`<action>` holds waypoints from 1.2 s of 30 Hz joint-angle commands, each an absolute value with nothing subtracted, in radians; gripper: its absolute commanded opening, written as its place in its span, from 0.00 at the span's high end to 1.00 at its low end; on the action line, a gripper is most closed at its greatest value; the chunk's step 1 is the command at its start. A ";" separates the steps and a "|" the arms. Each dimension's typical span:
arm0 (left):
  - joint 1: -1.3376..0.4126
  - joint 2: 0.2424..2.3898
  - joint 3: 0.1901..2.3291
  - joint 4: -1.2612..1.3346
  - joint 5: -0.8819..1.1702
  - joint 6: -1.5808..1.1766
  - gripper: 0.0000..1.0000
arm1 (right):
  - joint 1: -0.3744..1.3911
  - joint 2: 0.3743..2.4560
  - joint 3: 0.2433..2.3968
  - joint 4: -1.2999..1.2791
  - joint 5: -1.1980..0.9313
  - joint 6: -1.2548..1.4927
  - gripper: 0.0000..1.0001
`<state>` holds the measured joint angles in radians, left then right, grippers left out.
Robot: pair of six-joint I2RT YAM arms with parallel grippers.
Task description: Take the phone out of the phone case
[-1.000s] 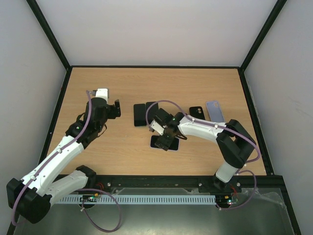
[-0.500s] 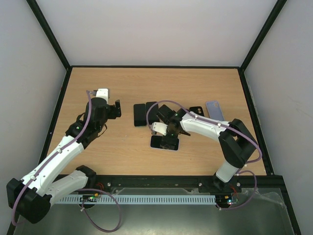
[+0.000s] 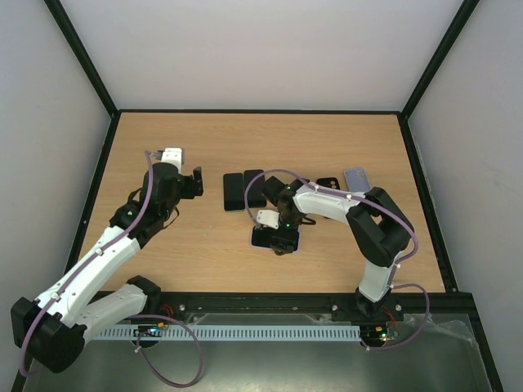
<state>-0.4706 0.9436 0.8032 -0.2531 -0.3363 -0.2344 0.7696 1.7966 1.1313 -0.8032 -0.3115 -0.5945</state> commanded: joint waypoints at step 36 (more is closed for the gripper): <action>-0.464 0.932 0.816 -0.244 -0.319 -0.222 0.08 | 0.900 1.749 1.000 -0.774 -0.264 -0.450 0.36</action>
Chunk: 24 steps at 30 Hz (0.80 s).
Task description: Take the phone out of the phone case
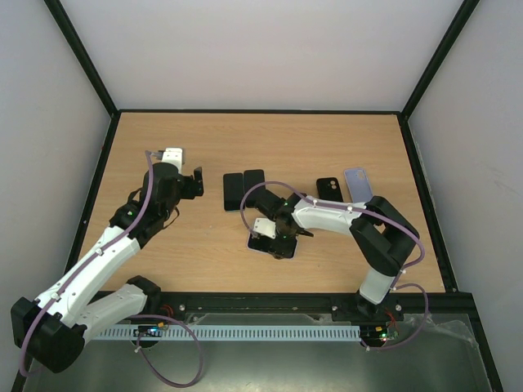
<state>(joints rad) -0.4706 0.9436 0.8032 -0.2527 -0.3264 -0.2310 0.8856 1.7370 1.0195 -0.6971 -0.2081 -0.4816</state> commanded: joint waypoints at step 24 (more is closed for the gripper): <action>-0.586 0.973 0.795 -0.093 -0.002 -0.399 0.22 | 0.512 0.956 0.748 -0.365 -0.456 -0.006 0.98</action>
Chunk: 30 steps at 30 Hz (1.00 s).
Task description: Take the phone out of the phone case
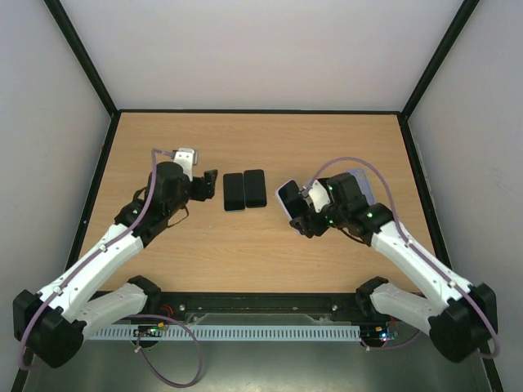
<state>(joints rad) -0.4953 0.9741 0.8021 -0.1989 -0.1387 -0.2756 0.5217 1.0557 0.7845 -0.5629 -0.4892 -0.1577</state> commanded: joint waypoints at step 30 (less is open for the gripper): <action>-0.992 1.471 1.193 -0.142 -0.006 -0.587 0.46 | 0.505 0.737 0.575 -0.174 -0.561 -0.037 0.98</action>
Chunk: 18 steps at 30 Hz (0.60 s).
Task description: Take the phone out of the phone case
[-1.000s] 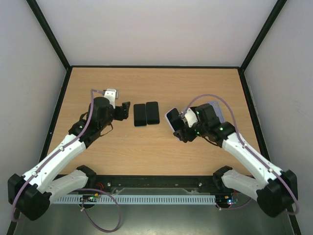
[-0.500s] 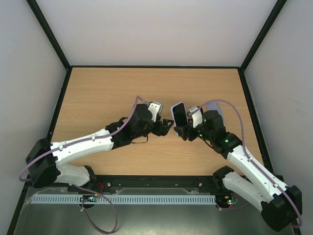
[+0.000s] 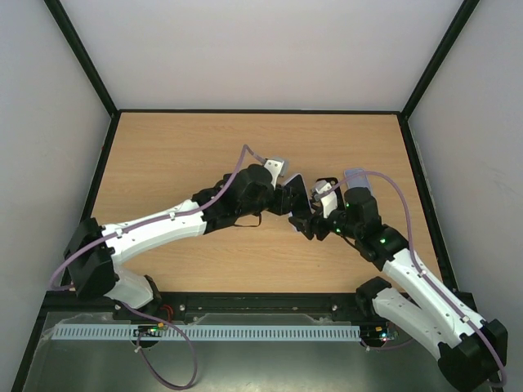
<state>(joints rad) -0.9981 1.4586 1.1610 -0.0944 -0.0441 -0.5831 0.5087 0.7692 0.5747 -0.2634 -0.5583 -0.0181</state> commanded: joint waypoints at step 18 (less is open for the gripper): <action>-0.980 1.467 1.172 -0.094 0.047 -0.610 0.84 | 0.505 0.747 0.569 -0.168 -0.537 -0.049 0.98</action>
<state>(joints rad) -0.9894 1.4727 1.1641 -0.1146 0.0200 -0.6060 0.5087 0.7612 0.5705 -0.2558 -0.5434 -0.0376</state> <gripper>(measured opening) 0.181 0.742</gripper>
